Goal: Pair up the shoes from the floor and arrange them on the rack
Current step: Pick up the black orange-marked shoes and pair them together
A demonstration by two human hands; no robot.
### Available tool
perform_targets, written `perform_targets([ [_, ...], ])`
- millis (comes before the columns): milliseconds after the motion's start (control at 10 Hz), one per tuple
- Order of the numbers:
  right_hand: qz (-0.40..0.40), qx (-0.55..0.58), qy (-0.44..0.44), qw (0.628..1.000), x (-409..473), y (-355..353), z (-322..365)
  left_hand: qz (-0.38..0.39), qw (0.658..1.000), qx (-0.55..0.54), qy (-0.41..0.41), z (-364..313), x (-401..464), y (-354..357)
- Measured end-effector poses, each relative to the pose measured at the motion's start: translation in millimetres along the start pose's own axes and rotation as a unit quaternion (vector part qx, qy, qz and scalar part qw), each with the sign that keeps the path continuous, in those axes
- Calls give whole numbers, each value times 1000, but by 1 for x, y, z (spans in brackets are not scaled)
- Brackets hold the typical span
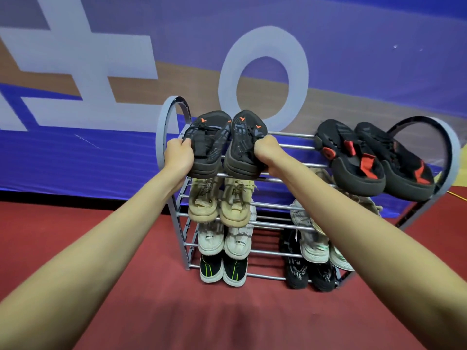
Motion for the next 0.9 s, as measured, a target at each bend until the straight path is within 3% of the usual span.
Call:
perform_targets([
  [500, 42, 0, -9, 999, -33, -6, -1, 17, 997, 67, -18, -18, -33, -12],
  [900, -26, -246, -103, 963, -132, -70, -4, 46, 991, 124, 35, -54, -123, -36],
])
Point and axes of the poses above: each hand's wrist, its own x-axis towards the middle knuckle, its own y-axis out of the palm, z = x × y, the point moved 4 cm from there along x, towards the middle knuckle, and after that the axes turned 3 degrees about z, right-handed, at the moved point
